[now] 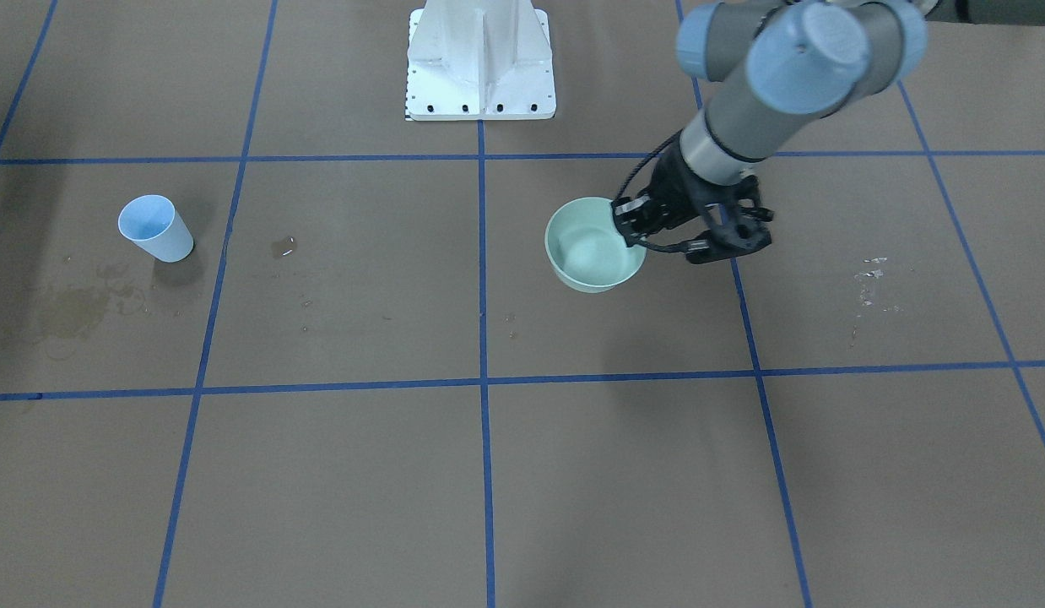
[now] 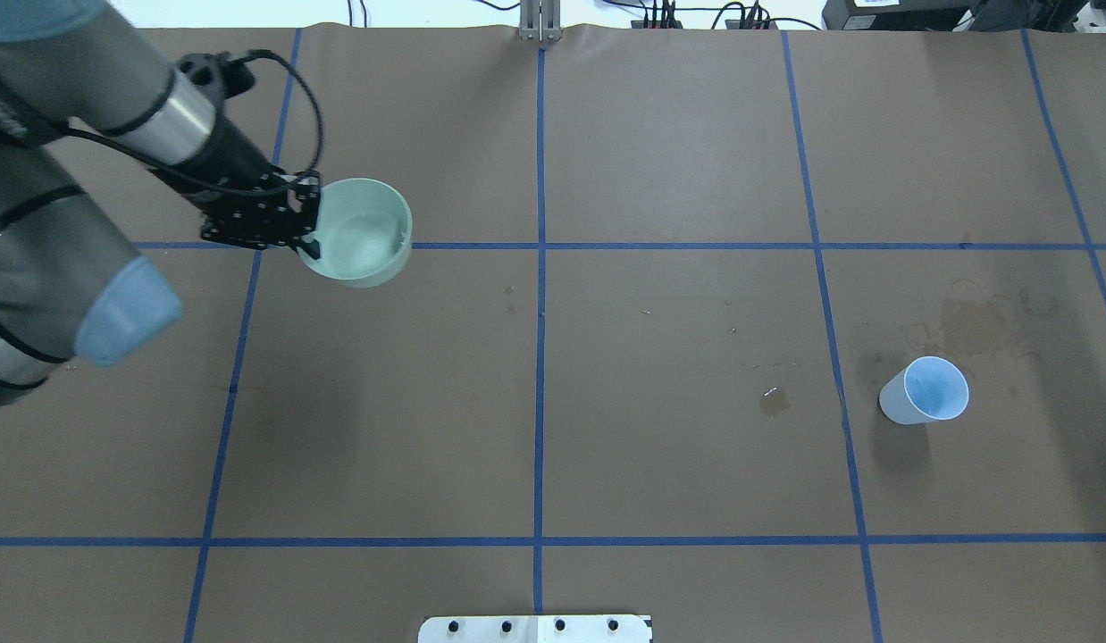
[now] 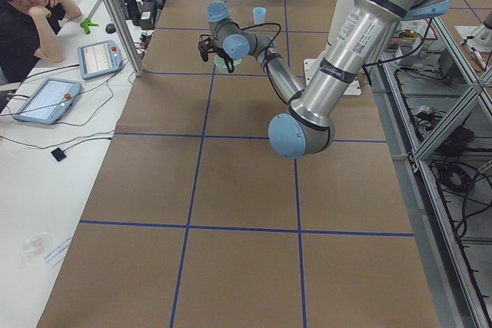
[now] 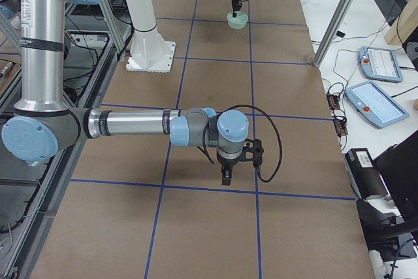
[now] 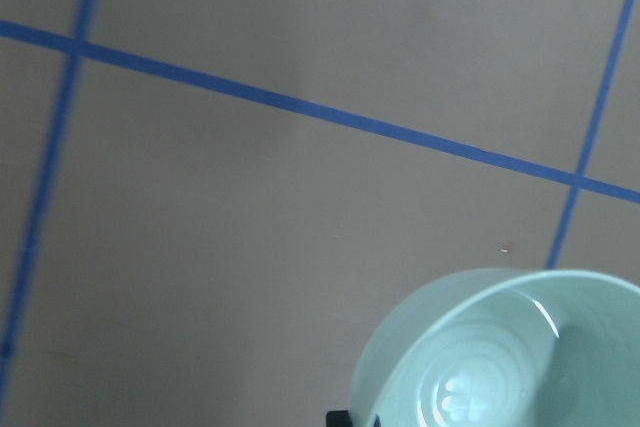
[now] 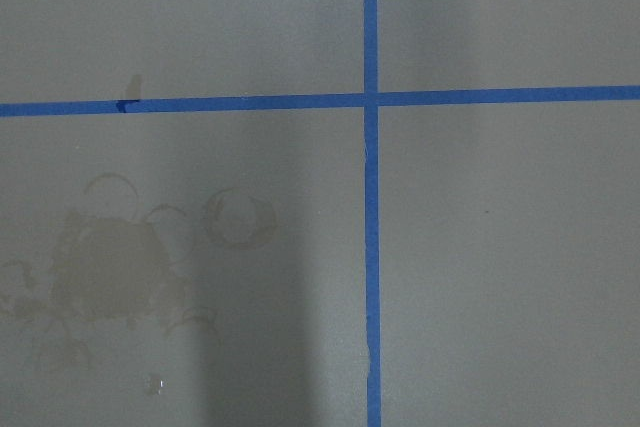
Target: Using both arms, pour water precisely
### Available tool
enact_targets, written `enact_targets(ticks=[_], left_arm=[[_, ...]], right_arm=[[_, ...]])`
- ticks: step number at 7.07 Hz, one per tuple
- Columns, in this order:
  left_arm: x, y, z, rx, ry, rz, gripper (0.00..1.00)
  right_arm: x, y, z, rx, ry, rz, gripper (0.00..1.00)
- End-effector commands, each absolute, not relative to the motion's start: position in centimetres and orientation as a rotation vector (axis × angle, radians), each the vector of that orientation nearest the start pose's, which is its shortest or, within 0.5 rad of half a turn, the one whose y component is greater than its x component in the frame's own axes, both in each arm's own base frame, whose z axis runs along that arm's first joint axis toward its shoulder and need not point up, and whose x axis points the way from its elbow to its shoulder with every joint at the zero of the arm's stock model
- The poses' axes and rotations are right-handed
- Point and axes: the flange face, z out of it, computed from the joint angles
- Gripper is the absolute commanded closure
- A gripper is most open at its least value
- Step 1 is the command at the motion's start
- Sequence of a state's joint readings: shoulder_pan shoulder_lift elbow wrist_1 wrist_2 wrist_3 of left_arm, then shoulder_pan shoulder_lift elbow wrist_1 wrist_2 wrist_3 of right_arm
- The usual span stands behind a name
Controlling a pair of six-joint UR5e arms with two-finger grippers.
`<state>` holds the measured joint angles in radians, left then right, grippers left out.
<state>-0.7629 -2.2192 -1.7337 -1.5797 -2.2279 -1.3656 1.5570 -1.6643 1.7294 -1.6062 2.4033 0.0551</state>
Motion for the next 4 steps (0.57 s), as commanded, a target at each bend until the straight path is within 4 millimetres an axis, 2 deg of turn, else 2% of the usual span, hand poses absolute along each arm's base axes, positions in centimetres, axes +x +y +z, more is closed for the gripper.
enact_targets(ticks=[1,3,4], left_arm=[[51.9,-49.9,18.4,-0.163,0.985,-0.298,1.00],[57.5,-49.4,21.0,-0.110,0.970,-0.323,1.00],[58.8,-49.6,21.6,-0.116,0.954,-0.320,1.00]], right_arm=[[5.3,-45.5,62.4,0.000,-0.832,0.026,0.00],[5.3,-45.5,62.4,0.000,-0.832,0.025,0.00],[5.3,-45.5,62.4,0.000,-0.832,0.026,0.00]])
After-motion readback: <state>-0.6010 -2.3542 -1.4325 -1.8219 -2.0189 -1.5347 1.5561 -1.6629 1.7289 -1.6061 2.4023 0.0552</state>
